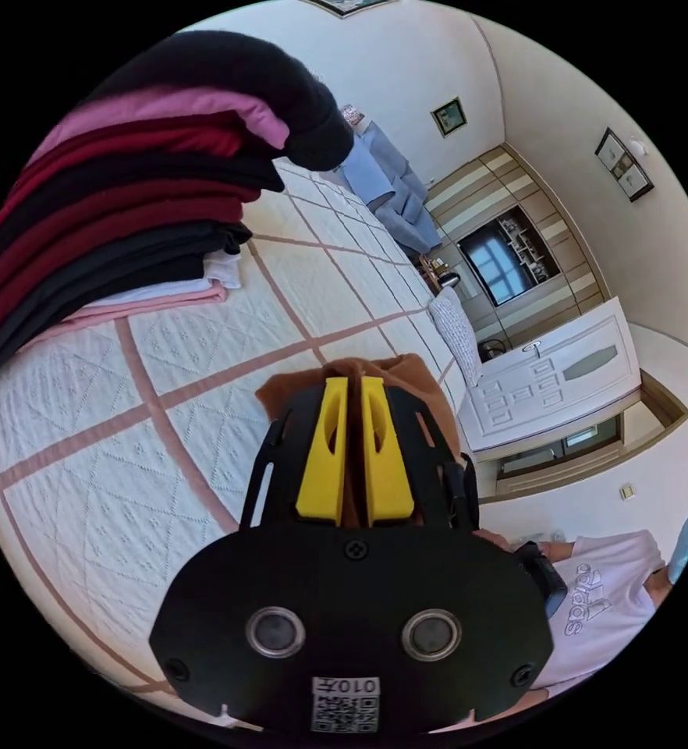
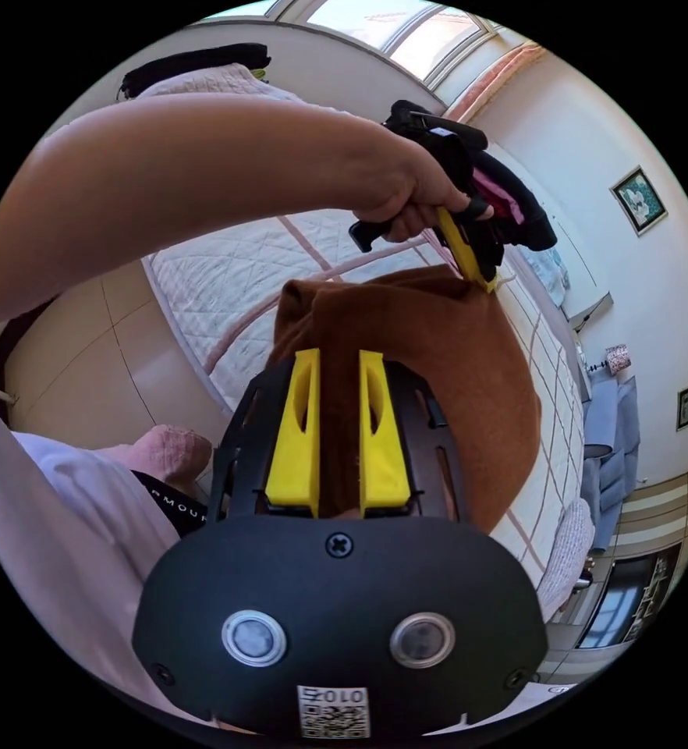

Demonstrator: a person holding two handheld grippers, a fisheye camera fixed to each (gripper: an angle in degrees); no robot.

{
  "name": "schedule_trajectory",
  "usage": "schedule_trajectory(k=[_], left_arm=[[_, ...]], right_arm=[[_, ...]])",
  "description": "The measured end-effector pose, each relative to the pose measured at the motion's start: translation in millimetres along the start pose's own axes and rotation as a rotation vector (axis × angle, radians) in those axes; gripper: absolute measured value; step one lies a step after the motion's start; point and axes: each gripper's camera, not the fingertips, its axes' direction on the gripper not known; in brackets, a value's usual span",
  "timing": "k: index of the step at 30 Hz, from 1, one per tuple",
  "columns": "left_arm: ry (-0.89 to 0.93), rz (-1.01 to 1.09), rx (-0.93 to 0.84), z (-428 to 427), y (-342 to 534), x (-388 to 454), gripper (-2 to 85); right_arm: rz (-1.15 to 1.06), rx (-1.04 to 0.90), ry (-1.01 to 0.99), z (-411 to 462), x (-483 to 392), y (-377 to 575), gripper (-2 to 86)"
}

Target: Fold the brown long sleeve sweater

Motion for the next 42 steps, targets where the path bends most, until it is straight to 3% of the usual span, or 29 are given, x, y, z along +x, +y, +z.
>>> schedule_trajectory(k=[8, 11, 15, 19, 24, 26, 32, 36, 38, 42], left_arm=[[0.04, 0.046, 0.111, -50, 19, -2, 0.2], [0.012, 0.006, 0.066, -43, 17, -20, 0.3], [0.079, 0.038, 0.004, -10, 6, -36, 1.1], [0.047, 0.0, 0.065, -22, 14, -38, 2.7], [-0.02, -0.044, 0.191, -57, 52, -17, 4.4], [-0.053, -0.017, 0.195, -59, 59, 1, 5.0], [-0.03, 0.048, -0.018, -8, 51, 34, 6.1], [-0.053, 0.071, -0.06, 20, 45, 43, 4.0], [-0.061, 0.087, -0.061, 23, 44, 43, 2.9], [-0.106, 0.061, -0.017, 20, 47, 36, 1.8]], right_arm=[[-0.017, 0.087, -0.134, -25, 22, 23, 3.9], [0.001, 0.009, -0.196, 14, 34, 27, 4.3], [0.019, 0.098, -0.316, 1, 74, 36, 7.5], [0.166, 0.188, -0.49, -28, 166, 63, 10.0], [0.457, 0.143, -0.424, -3, 305, 119, 11.1], [0.419, 0.118, -0.449, 19, 356, 124, 10.9], [0.203, 0.016, -0.601, 94, 440, 90, 9.4], [0.029, -0.025, -0.778, 124, 446, 75, 5.7], [-0.075, -0.028, -0.732, 121, 447, 77, 4.2], [0.174, 0.057, -0.676, 119, 502, 99, 3.8]])
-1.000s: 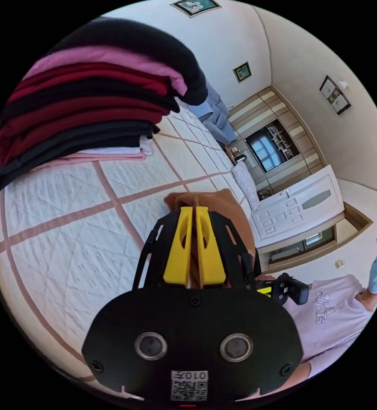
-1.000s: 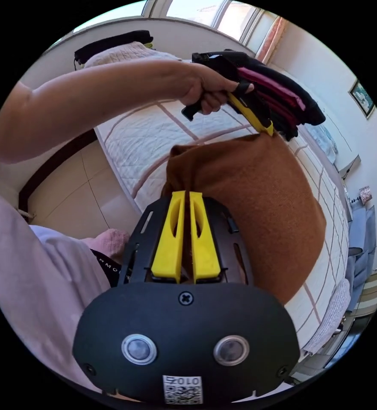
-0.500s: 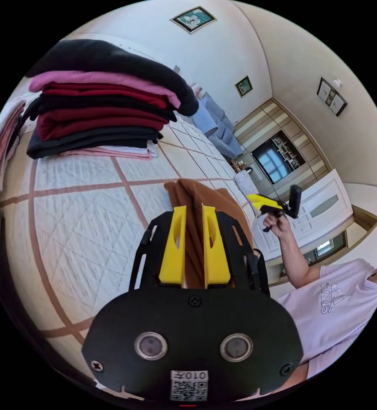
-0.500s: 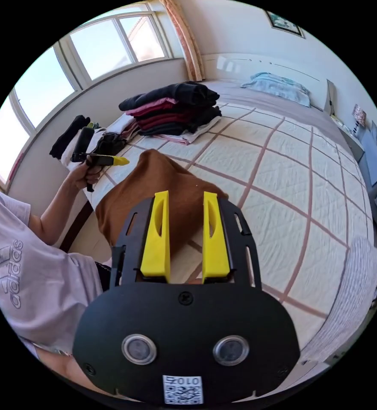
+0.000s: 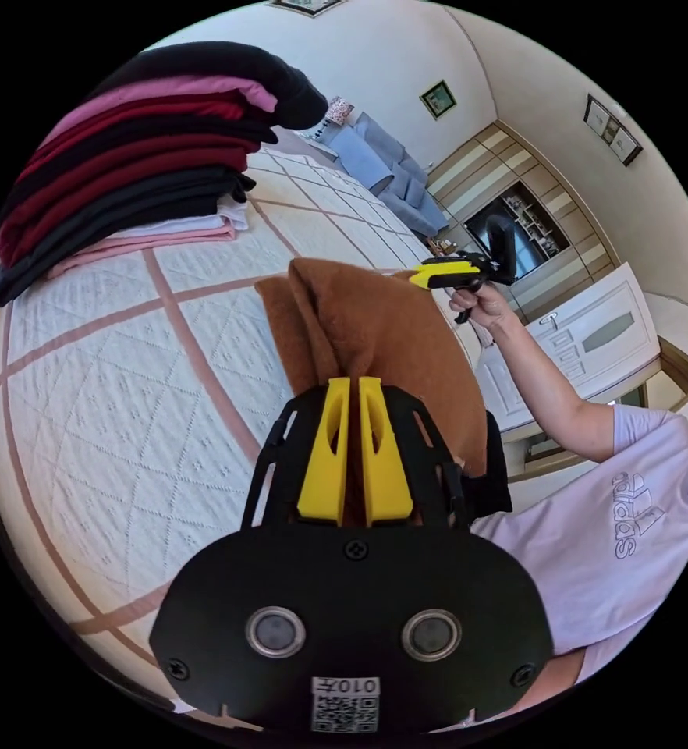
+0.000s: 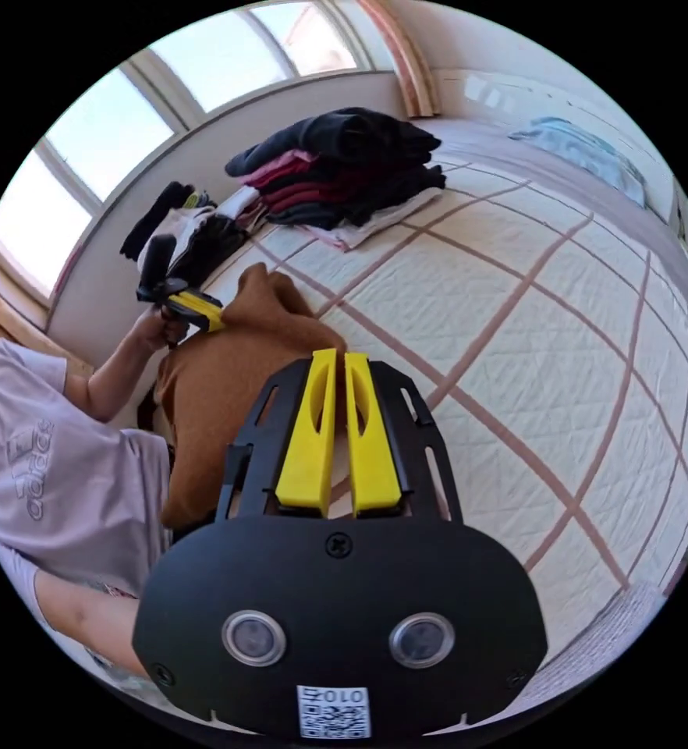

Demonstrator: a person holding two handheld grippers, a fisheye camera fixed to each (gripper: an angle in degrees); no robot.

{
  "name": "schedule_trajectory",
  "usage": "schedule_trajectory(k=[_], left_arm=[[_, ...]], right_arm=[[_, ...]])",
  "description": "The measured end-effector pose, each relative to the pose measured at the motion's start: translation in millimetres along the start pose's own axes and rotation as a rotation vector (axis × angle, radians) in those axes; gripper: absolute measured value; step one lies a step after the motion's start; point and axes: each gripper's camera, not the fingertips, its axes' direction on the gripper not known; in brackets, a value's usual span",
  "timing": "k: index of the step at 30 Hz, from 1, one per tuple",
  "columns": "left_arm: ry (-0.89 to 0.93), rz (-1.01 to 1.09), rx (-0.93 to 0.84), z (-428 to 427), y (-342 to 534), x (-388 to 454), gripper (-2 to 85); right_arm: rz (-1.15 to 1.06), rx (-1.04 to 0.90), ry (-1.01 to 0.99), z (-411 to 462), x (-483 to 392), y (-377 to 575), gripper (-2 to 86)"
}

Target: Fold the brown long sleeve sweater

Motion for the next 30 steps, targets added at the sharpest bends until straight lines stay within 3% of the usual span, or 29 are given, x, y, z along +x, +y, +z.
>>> schedule_trajectory(k=[4, 9, 12, 17, 22, 24, 27, 30], left_arm=[[0.045, -0.065, 0.034, 19, -5, -14, 2.8], [0.114, -0.093, 0.023, 7, -2, -13, 8.3], [0.001, -0.121, 0.082, -21, 7, -4, 13.3], [0.068, -0.183, -0.033, -3, 8, -16, 18.4], [0.036, -0.165, -0.034, 4, 9, 5, 20.1], [0.01, -0.137, 0.0, -5, 9, 17, 20.3], [-0.065, -0.108, -0.106, 9, 5, 27, 20.3], [0.01, -0.116, -0.137, 35, 6, 26, 18.6]], right_arm=[[0.104, -0.059, 0.002, 19, 26, 11, 6.2], [0.27, 0.232, -0.104, -42, 42, 59, 12.1], [0.341, 0.302, -0.122, -75, 35, 103, 13.8], [0.404, 0.193, -0.224, -42, -6, 161, 16.7], [0.437, 0.177, -0.292, -4, -33, 178, 16.4], [0.465, 0.21, -0.283, 0, -37, 180, 16.1], [0.484, 0.222, -0.251, -4, -42, 181, 15.0], [0.473, 0.159, -0.245, -11, -50, 179, 13.8]])
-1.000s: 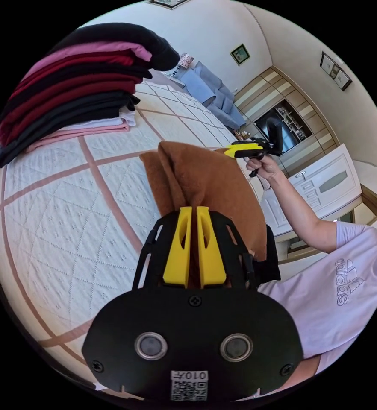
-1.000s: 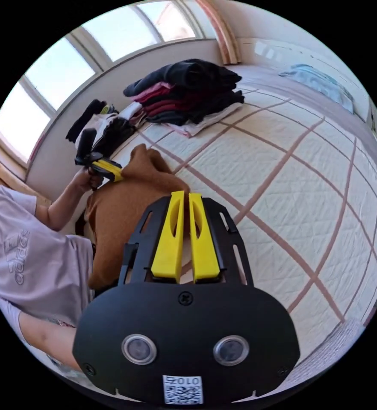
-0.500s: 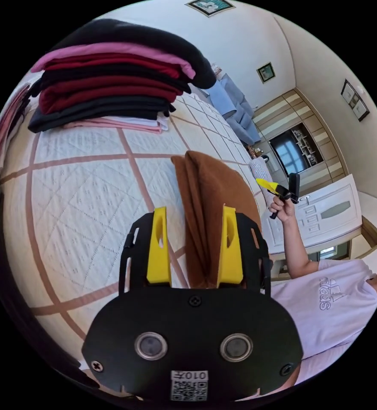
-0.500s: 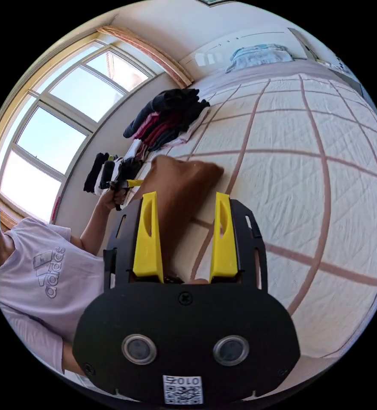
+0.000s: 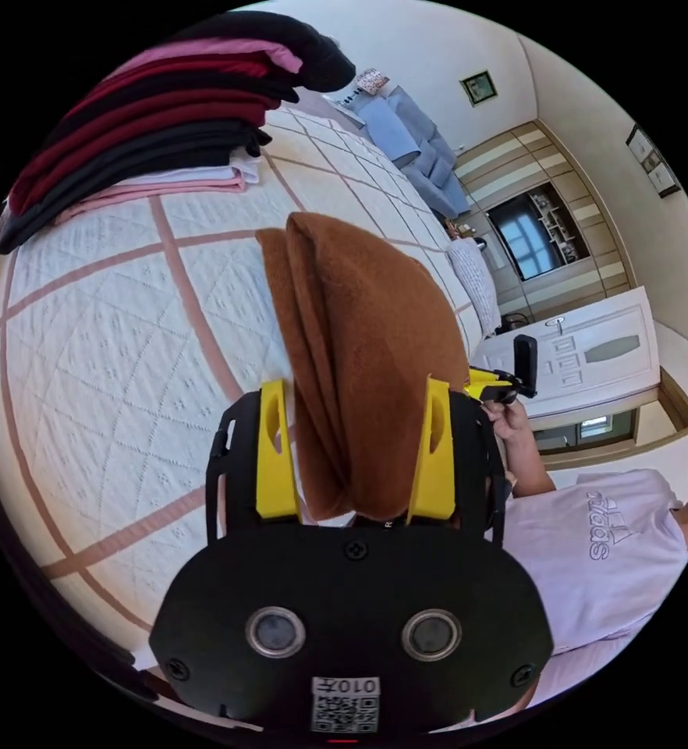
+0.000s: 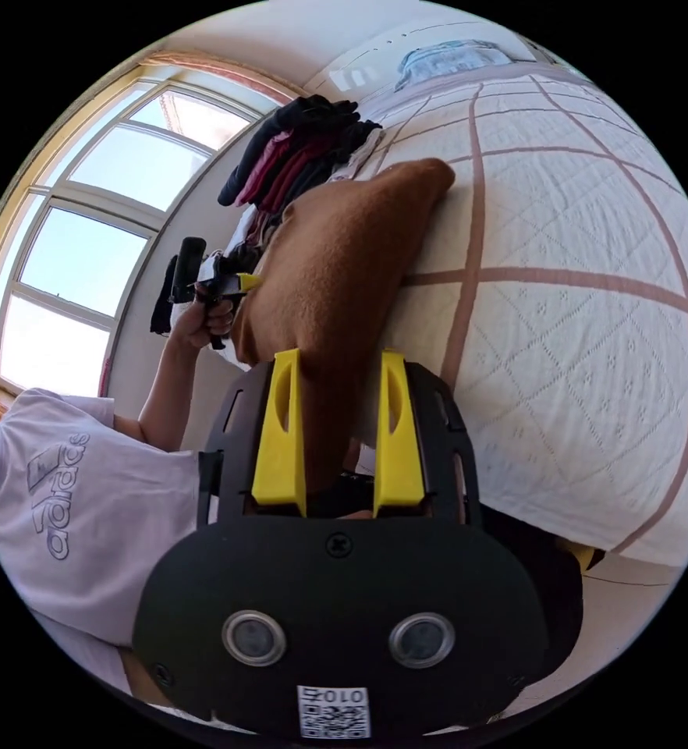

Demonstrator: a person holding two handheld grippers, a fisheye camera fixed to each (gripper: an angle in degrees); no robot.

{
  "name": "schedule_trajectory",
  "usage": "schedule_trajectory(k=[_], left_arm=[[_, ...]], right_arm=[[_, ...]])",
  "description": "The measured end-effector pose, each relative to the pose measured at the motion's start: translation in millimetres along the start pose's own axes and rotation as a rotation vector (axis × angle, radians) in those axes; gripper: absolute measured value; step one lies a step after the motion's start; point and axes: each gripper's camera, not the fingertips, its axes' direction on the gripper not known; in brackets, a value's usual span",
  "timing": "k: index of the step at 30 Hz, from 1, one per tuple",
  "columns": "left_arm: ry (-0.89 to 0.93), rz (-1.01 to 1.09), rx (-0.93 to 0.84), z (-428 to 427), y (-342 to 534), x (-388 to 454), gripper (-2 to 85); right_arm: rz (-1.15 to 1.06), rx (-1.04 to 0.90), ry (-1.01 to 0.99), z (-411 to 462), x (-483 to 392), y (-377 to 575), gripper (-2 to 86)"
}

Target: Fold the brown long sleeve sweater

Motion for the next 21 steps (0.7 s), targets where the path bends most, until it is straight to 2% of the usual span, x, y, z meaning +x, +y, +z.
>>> schedule_trajectory(k=[3, 5, 7, 11, 13, 18, 21], left_arm=[[-0.084, -0.011, 0.009, 5, 2, 3, 15.7], [-0.08, -0.005, 0.025, 5, 4, 4, 13.2], [0.042, 0.033, 0.052, 8, 8, 8, 10.1], [-0.001, 0.05, 0.055, 13, 13, 15, 8.1], [0.061, 0.036, 0.081, 13, 16, 8, 7.5], [0.273, 0.001, 0.165, 10, 27, -8, 7.0], [0.287, 0.033, 0.174, 7, 27, 0, 7.2]], right_arm=[[0.006, -0.005, 0.047, 7, -6, 2, 13.4], [0.037, 0.031, 0.012, 11, -6, 2, 12.9], [0.044, 0.039, 0.024, 12, -12, 2, 12.1], [0.049, 0.032, 0.064, 20, -35, 1, 9.4], [0.017, 0.011, 0.128, 21, -48, -1, 8.7], [-0.01, -0.013, 0.126, 8, -68, -9, 7.8], [-0.053, -0.032, 0.185, -8, -88, -21, 7.7]])
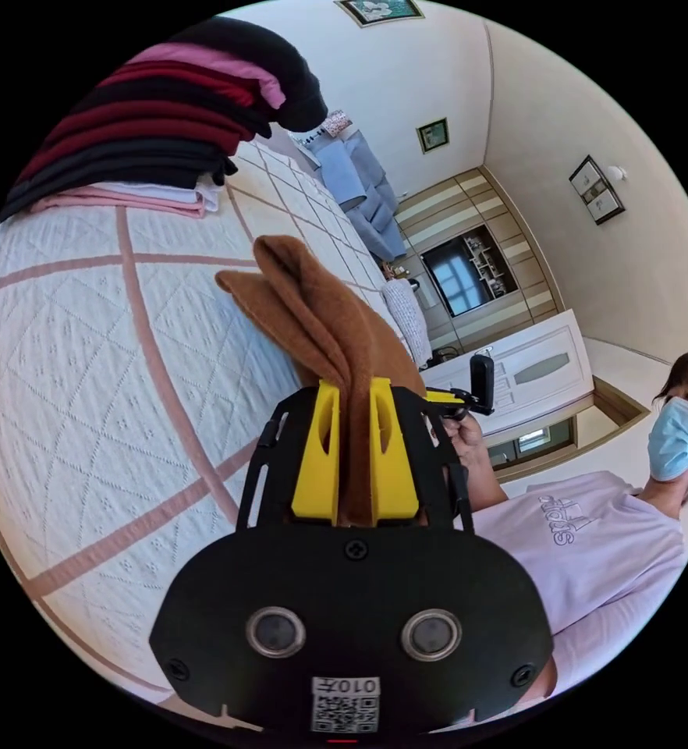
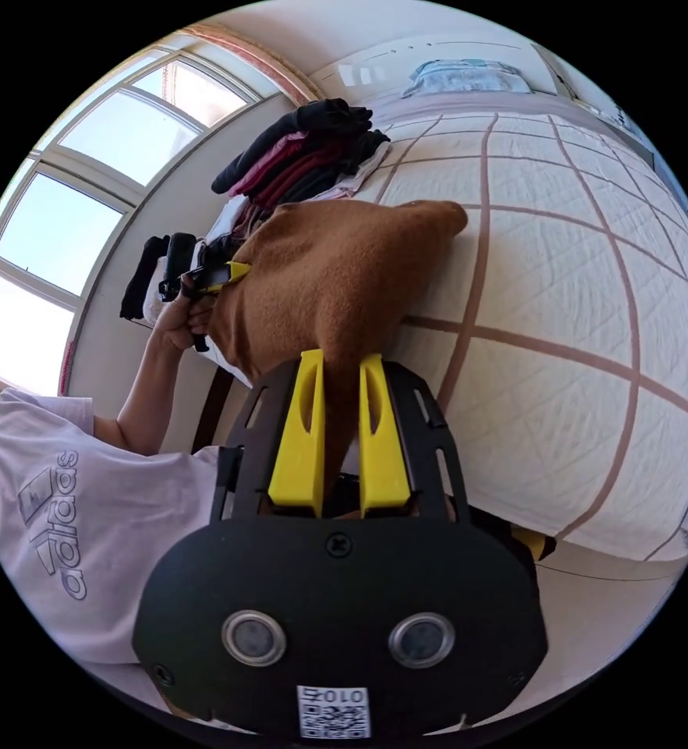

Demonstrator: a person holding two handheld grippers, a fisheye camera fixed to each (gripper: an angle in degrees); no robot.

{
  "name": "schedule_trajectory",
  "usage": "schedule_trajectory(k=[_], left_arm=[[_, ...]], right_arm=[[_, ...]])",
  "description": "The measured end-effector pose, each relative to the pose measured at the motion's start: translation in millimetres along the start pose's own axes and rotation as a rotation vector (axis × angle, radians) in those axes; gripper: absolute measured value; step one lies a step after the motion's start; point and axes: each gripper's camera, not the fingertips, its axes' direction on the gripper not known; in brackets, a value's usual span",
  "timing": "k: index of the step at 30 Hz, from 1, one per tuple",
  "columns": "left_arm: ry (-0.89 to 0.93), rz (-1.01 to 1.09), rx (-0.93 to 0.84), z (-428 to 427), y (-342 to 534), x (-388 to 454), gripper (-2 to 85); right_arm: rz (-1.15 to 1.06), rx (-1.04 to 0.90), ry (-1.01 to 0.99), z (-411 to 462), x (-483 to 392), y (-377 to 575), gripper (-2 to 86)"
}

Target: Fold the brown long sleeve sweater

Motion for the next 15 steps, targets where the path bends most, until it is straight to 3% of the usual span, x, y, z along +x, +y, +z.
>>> schedule_trajectory(k=[15], left_arm=[[0.058, 0.25, -0.041, 19, -68, 62, 7.7]], right_arm=[[0.014, 0.14, 0.059, -64, -51, 0, 7.9]])
